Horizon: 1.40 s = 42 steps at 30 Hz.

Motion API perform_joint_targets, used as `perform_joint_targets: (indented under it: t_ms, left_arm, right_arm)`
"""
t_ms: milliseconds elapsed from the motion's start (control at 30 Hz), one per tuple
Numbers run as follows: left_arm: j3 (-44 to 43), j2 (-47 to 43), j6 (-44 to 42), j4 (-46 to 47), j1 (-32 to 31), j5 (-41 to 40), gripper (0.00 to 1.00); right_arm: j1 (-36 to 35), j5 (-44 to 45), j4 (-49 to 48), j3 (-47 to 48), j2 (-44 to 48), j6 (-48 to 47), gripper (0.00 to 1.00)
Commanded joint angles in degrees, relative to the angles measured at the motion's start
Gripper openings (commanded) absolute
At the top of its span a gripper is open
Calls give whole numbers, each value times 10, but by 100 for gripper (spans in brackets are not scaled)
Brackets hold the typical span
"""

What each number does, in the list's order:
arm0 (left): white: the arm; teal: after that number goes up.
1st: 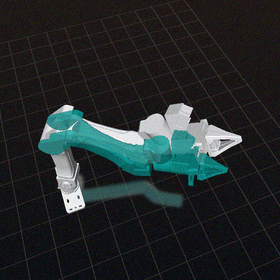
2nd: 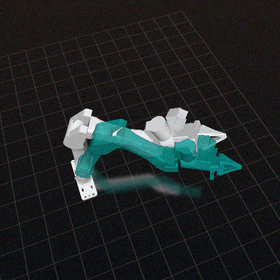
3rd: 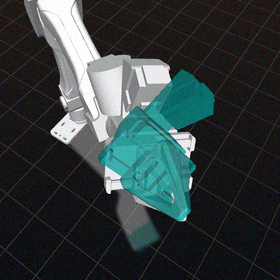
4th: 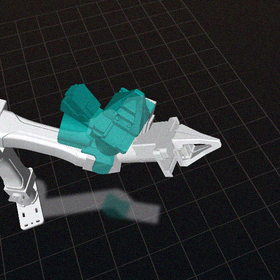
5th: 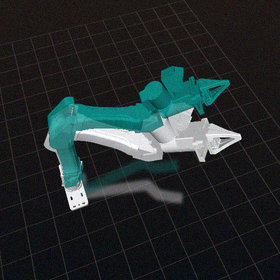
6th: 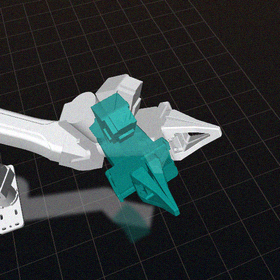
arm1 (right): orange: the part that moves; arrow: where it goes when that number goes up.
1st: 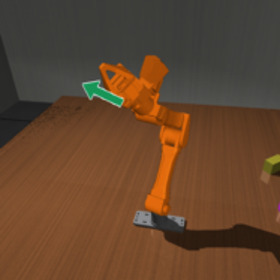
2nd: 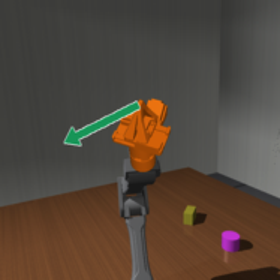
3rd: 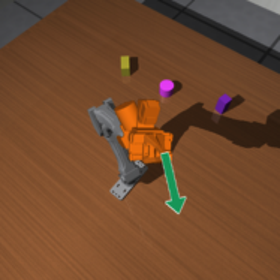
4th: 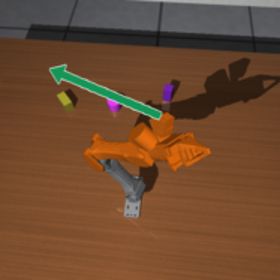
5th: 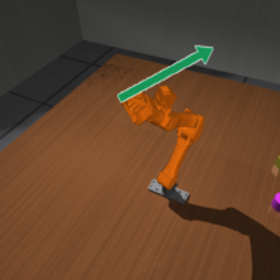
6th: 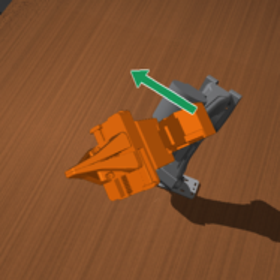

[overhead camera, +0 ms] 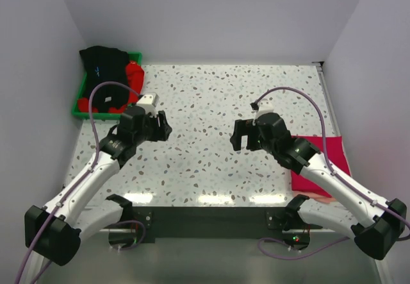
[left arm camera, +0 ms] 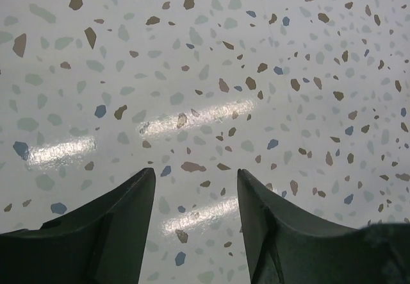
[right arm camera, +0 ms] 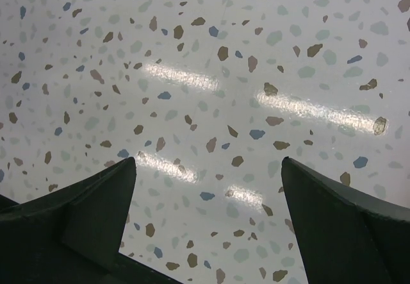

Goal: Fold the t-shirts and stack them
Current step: Grab the tshirt from the pile

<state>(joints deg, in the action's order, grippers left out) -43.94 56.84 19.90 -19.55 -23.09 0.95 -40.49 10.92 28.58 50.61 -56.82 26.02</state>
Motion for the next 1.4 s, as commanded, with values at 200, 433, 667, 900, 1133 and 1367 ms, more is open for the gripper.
perform_joint_targets:
  t_ms: [200, 433, 667, 900, 1133, 1367]
  left_arm:
    - [-62, 55, 10, 22, 14, -37, 62]
    - [-212, 186, 52, -3, 43, -160, 65]
    - [-375, 370, 121, -12, 166, -246, 66]
    - [-486, 509, 137, -27, 267, -294, 68]
    - [-568, 621, 117, -7, 312, -278, 70]
    - [-632, 694, 112, -25, 322, -279, 70]
  right_arm:
    - [-2, -27, -1, 10, 0, -13, 99]
    - [-2, -63, -4, -2, 5, -10, 99]
    - [-2, -88, -7, -3, 18, -8, 99]
    - [-2, -99, 1, 5, 21, -11, 99]
    - [-3, -108, -4, 0, 18, -11, 99]
    - [-3, -134, -6, -5, 15, -11, 99]
